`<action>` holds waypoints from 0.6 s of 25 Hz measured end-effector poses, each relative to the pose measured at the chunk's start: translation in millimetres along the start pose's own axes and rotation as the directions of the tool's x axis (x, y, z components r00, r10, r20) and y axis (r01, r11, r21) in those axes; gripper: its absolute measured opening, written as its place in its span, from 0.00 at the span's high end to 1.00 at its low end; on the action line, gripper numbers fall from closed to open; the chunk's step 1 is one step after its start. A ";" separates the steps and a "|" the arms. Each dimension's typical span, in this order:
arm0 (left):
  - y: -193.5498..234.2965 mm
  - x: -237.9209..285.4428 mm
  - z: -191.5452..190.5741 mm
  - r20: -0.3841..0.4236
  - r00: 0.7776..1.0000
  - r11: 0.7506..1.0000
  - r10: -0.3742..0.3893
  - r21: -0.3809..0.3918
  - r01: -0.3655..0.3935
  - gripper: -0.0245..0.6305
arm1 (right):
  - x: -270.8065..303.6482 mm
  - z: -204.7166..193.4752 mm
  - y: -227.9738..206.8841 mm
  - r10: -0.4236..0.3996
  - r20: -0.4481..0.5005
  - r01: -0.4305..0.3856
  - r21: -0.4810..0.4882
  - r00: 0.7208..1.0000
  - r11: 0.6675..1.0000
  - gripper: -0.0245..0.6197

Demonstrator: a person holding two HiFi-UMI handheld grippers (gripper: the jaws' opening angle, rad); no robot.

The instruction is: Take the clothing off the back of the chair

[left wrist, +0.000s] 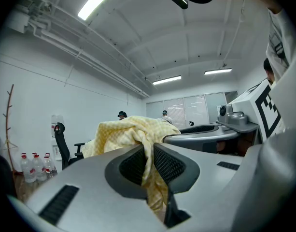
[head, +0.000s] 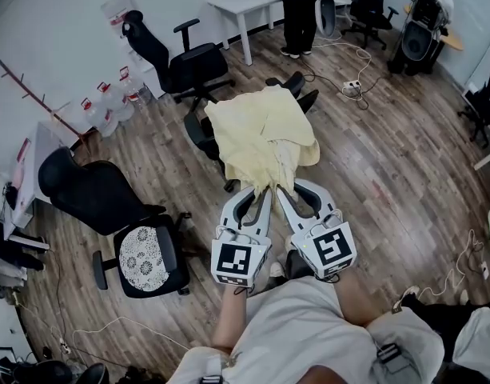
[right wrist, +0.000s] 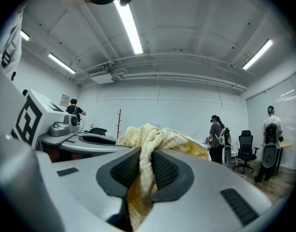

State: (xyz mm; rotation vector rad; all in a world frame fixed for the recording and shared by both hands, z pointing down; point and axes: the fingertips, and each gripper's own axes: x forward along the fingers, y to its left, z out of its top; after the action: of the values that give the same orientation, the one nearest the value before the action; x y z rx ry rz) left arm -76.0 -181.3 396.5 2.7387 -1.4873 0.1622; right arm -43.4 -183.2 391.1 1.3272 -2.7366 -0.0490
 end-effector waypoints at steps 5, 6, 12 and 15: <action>-9.4 -9.7 -3.3 -0.002 1.000 1.000 -0.013 -0.001 0.013 0.87 | -11.8 -4.0 6.8 -0.012 -0.010 0.012 0.010 1.000 1.000 0.85; -11.0 -11.5 -4.4 -0.003 1.000 1.000 -0.016 -0.002 0.016 0.87 | -13.7 -5.2 8.6 -0.014 -0.011 0.015 0.015 1.000 1.000 0.85; -22.0 -19.7 -6.1 -0.005 1.000 1.000 -0.029 -0.008 0.029 0.87 | -26.4 -6.2 13.7 -0.025 0.000 0.025 0.016 1.000 1.000 0.85; -24.5 -24.1 -5.8 -0.007 0.999 0.999 -0.035 -0.013 0.035 0.87 | -30.3 -4.7 16.5 -0.032 -0.011 0.032 0.023 0.999 0.999 0.85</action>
State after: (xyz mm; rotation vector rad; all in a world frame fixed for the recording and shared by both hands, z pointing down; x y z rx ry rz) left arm -69.0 -147.4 400.7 2.7491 -1.4333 0.1614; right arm -37.1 -149.2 394.7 1.3726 -2.7154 -0.0122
